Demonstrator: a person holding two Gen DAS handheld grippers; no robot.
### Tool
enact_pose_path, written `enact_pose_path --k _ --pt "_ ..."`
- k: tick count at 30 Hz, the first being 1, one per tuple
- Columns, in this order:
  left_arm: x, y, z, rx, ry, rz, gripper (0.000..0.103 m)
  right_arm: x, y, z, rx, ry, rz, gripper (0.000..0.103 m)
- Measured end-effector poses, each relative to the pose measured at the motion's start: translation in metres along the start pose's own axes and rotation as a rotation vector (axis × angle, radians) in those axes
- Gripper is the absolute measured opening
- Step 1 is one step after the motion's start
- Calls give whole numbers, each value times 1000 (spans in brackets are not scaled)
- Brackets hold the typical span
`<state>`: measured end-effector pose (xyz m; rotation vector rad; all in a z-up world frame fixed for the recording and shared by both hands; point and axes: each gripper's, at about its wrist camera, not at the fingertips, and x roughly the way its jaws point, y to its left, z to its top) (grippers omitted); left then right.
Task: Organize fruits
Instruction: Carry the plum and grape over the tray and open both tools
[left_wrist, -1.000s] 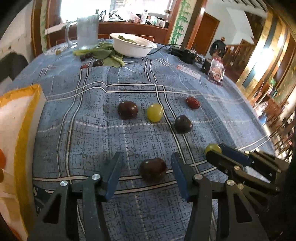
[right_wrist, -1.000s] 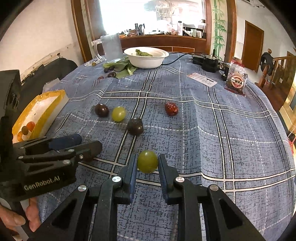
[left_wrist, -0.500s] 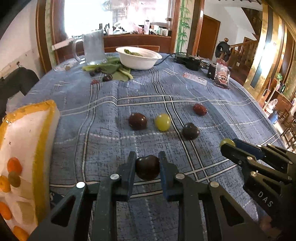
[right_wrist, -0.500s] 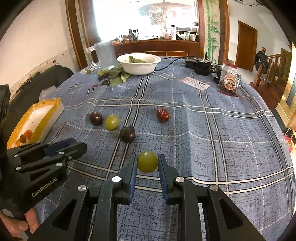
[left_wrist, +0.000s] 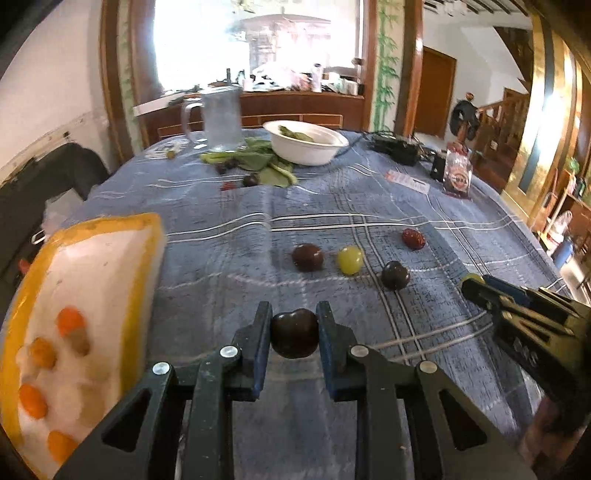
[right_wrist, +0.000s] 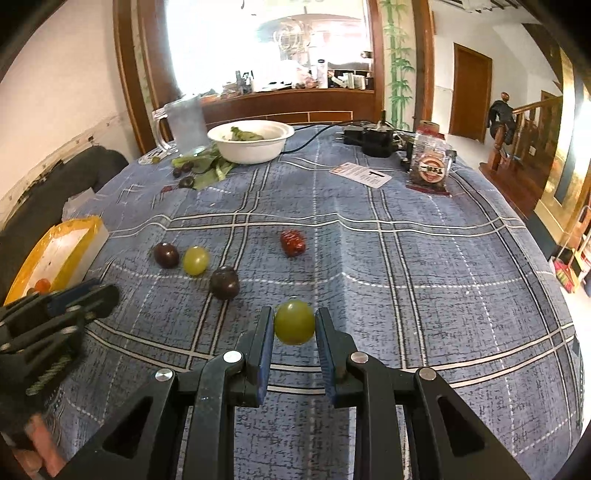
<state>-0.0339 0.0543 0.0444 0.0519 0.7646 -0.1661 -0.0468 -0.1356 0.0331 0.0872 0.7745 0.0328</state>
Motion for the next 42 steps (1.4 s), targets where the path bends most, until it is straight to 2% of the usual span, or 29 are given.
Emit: enact_pose_path --k 8,12,15,27,36,42 --pt "-60 22 -23 -33 -28 69 23 -7 -2 -3 18 -15 -26 23" --pt "-81 27 -29 -4 -38 91 23 -17 5 -1 47 -19 22 24" --pt "-92 36 -32 -17 -48 94 23 -29 20 -3 20 -26 33 24" --pt "-106 109 -42 -189 -59 137 23 -81 119 -7 -135 -82 190 24" --pt "-112 168 -47 -284 -77 222 24 -84 193 -12 -286 -55 311 25" --pt "-105 200 -54 -355 -61 232 24 -78 232 -21 -369 -21 366 25"
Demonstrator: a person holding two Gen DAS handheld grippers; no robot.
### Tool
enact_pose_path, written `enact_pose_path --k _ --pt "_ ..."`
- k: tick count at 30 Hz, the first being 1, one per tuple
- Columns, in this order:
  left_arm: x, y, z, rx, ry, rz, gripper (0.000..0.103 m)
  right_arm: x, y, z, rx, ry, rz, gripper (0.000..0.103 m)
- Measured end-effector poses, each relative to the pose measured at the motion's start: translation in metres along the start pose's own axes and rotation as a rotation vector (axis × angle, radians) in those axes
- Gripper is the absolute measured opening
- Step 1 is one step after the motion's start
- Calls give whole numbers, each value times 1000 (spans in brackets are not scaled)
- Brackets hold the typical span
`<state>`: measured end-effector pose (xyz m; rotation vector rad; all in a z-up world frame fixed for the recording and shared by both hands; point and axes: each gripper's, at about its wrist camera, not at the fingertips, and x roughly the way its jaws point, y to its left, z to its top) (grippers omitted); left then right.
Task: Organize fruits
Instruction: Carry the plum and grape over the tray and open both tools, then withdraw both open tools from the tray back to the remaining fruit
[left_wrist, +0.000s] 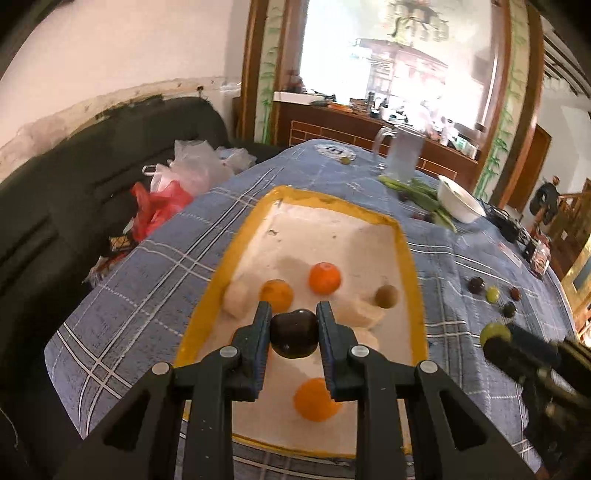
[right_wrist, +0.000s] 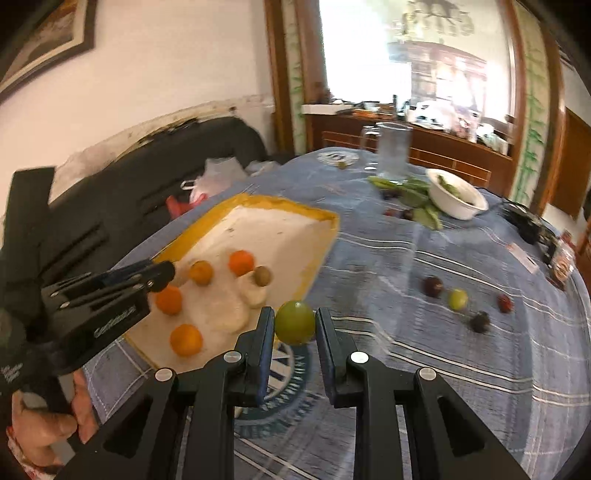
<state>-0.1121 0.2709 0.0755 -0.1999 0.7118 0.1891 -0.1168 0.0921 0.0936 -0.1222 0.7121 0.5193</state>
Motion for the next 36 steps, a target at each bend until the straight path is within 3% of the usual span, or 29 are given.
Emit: enact_pose_path --k 9,18,20,22,25,28,30,36 --pt "26 24 0 -44 39 11 24 35 33 7 -83 43 51 25" --pt "39 33 2 -69 58 -6 27 84 39 19 -90 91 12 25" --pt "40 31 2 -65 60 -7 34 91 37 21 -75 99 14 25" --pt "39 31 1 -66 50 -4 55 94 38 22 -69 104 14 25" --pt "33 33 2 -75 26 19 62 93 37 23 -55 104 21 29" --pt "27 39 3 -105 17 1 78 89 33 23 -39 89 21 44" --pt "21 38 2 -103 7 5 78 83 31 23 -28 72 21 55" --pt "2 27 3 -61 -21 16 78 64 30 20 -24 48 16 55"
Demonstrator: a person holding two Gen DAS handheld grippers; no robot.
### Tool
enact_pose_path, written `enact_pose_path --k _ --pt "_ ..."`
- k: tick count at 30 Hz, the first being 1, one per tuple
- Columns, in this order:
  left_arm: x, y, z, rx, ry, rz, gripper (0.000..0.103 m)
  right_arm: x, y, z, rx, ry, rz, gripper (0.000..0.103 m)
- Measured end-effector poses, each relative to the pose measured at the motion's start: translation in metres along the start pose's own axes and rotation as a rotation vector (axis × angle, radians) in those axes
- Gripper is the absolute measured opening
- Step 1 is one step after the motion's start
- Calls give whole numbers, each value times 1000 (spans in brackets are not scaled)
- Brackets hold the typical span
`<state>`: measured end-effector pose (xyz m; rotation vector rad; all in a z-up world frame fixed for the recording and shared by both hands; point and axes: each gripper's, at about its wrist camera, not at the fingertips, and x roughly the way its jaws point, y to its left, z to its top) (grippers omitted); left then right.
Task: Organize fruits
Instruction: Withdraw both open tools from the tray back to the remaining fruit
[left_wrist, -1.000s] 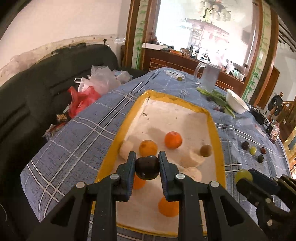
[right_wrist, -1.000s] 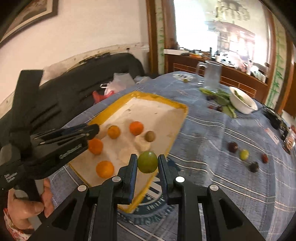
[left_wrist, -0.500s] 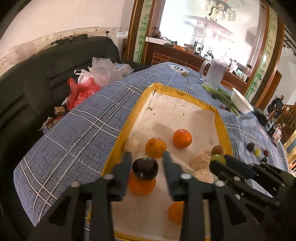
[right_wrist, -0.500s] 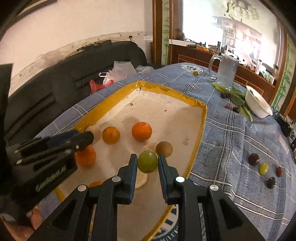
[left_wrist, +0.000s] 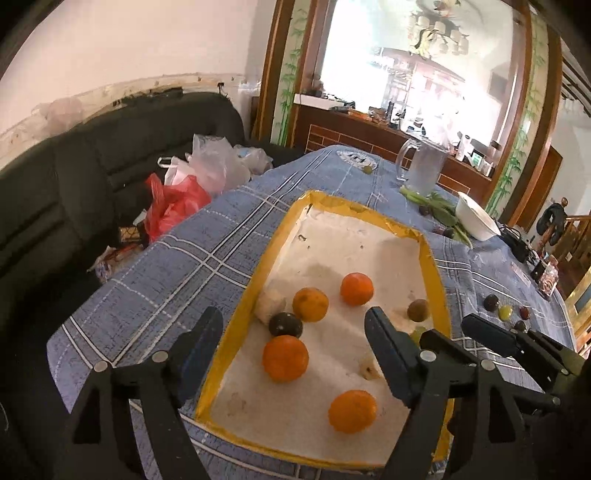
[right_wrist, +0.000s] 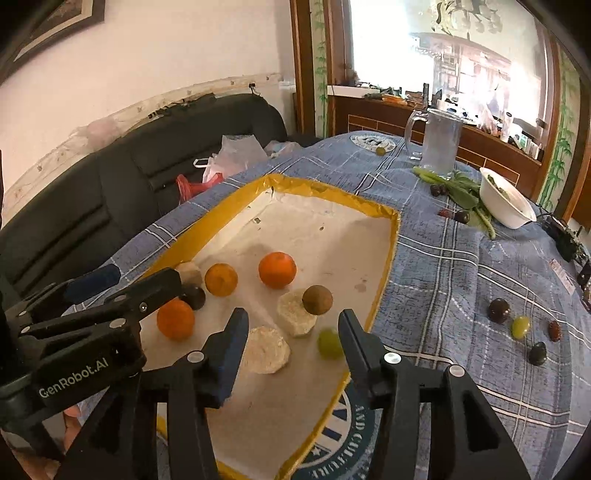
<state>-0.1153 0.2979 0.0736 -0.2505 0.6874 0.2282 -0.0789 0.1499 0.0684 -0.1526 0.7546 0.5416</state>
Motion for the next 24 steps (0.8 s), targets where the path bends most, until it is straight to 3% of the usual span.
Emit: enact_pose_path --k 6,8,11,14,20,24 --pt "-43 6 5 3 -39 0 78 -32 -4 -2 -4 -41 23 59" --pt "-70 11 7 31 -100 40 79 -41 -1 0 -25 -72 38 65" --pt "-104 22 9 26 -173 126 87 -54 4 6 -47 -110 63 66" --pt "-123 28 12 -13 -186 158 87 -64 9 8 -48 -147 112 69" --pt "-151 11 10 -36 -221 172 87 -75 15 -7 -60 -186 159 73" --pt "-153 -10 11 -12 -229 142 87 -85 13 -19 -71 -194 157 73"
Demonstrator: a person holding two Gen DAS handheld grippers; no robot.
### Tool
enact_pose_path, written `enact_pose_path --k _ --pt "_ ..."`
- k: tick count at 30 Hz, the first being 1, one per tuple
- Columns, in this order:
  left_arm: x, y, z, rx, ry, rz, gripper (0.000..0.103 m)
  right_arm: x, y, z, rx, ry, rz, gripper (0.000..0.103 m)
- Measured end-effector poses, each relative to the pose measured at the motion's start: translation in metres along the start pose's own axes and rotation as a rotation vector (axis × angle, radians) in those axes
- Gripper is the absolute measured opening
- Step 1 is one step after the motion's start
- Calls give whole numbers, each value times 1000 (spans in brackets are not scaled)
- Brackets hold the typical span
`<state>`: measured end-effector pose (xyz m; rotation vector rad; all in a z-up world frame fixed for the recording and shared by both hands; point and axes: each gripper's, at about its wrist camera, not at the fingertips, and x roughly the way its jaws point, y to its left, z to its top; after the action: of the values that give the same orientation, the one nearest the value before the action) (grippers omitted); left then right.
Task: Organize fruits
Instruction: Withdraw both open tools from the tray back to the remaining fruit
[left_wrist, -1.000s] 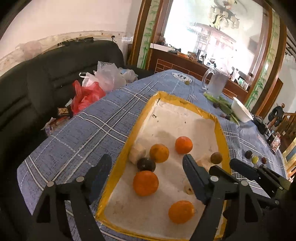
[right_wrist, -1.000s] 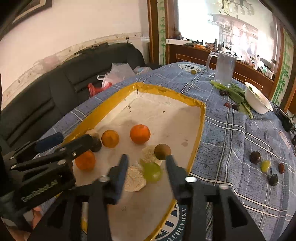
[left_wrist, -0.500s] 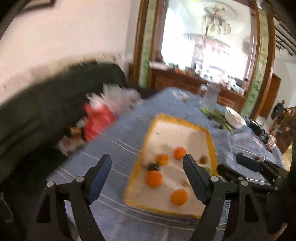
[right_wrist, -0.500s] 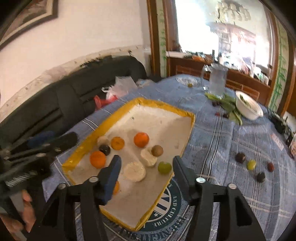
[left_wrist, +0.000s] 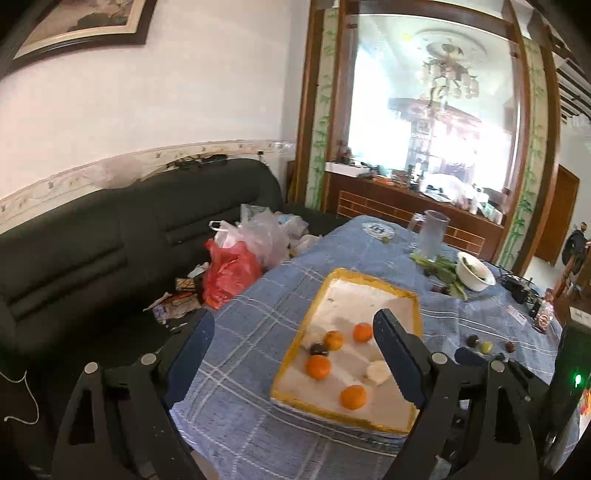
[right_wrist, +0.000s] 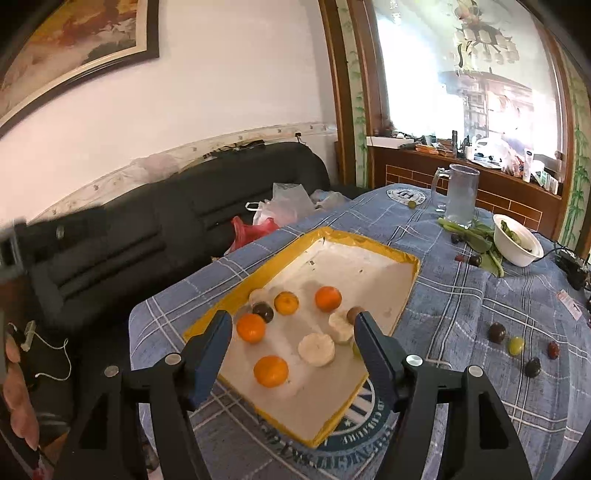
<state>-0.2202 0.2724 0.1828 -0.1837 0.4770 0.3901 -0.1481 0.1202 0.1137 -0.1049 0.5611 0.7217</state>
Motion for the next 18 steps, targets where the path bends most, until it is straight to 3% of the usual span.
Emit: enact_pose_path --k 9,18 --pt "4 -56 5 70 22 -85 87 -44 -45 -6 84 -80 -82 82" --pt "29 -110 -14 133 104 -170 87 -67 -111 -24 210 -51 -186 82"
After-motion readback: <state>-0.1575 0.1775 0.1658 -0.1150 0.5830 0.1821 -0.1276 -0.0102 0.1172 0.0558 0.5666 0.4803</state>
